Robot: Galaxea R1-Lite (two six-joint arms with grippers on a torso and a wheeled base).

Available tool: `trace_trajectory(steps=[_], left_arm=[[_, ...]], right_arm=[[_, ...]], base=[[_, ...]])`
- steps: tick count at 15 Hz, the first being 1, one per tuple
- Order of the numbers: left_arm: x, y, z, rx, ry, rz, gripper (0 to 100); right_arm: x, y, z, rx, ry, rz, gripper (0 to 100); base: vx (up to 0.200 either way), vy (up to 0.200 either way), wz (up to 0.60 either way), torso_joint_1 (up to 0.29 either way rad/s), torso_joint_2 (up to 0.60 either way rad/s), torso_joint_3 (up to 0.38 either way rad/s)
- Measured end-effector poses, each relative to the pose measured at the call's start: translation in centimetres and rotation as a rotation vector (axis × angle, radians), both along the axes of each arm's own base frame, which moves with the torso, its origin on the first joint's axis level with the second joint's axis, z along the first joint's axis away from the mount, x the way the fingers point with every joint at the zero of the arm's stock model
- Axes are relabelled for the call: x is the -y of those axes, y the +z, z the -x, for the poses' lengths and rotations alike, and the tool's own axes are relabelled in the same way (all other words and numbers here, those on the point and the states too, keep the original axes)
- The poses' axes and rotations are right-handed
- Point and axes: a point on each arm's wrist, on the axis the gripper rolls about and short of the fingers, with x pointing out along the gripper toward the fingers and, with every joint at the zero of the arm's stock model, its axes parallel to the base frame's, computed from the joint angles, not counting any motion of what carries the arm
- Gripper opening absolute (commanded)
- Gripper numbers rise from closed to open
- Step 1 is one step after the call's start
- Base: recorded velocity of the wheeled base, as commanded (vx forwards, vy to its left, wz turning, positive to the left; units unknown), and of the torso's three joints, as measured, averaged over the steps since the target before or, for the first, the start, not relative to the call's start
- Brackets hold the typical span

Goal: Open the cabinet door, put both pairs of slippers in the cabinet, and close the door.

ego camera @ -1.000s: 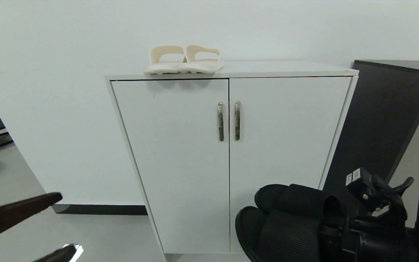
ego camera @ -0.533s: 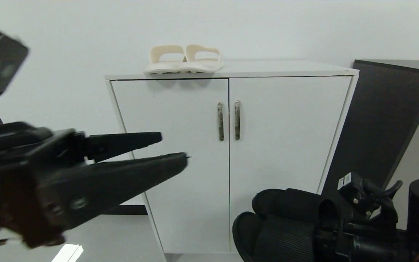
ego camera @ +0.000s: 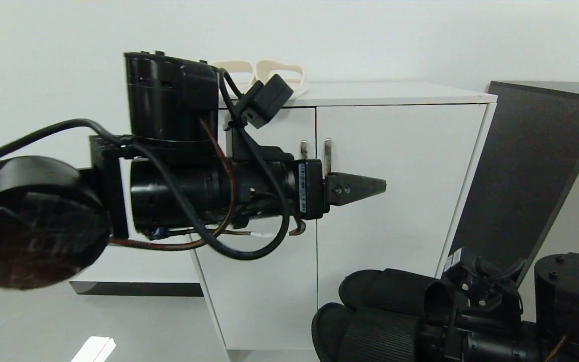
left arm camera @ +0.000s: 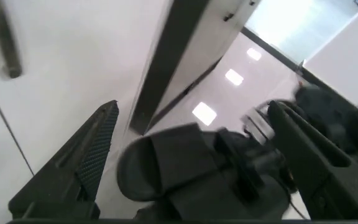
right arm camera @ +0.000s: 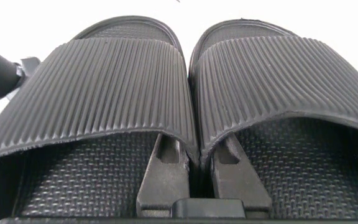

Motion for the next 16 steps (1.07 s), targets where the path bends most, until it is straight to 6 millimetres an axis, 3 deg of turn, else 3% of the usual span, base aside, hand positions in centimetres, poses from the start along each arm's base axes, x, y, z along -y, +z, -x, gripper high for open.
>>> trace_trajectory(steps=[6,16], left_arm=[[0.3,1.0,-4.5,0.031,0.075,0.034,100],[0.3,-1.1,-9.4,0.006,0.160,0.009,100]], right_arm=[[-0.1,-0.1,0.0,-0.003,0.002,0.002,0],[0.0,-0.1,-0.1,-0.003,-0.001,0.003,0]], base=[[0.000,0.000,0.00,0.000,0.00,0.000],[0.000,0.000,0.00,0.000,0.00,0.000]])
